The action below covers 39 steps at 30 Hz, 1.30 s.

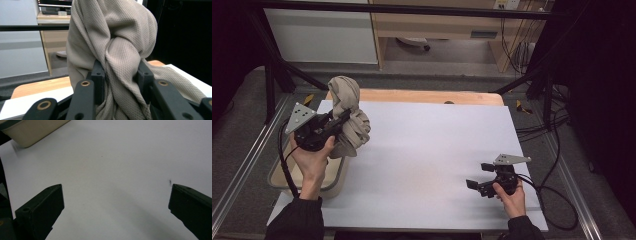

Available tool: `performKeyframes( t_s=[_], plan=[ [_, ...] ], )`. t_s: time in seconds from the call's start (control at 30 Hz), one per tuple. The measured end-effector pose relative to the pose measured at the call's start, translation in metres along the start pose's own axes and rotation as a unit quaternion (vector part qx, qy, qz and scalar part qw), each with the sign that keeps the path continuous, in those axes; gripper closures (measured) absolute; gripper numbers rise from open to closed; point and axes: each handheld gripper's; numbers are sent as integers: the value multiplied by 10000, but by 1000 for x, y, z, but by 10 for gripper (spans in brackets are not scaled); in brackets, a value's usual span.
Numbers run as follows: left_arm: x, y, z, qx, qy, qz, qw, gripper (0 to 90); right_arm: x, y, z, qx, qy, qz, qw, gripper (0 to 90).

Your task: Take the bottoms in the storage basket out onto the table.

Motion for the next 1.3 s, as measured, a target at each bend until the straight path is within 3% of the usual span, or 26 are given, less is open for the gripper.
performKeyframes(
  t_s=[0.57, 1.3],
  plan=[
    [26, 6, -28, 54, 345, 63, 9994, 665, -1, 0, 0, -9, 1, -32, 10000, 5],
    [59, 26, -60, 24, 726, 193, 9972, 665, 0, 0, 0, -2, -7, -23, 10000, 5]
  ],
)
Point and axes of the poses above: each handheld gripper's, and its own axes: x roughly forward along the jaws, y roughly out of its underside, z roughly to its left, and after that the axes turned 6 degrees about y, right-handed
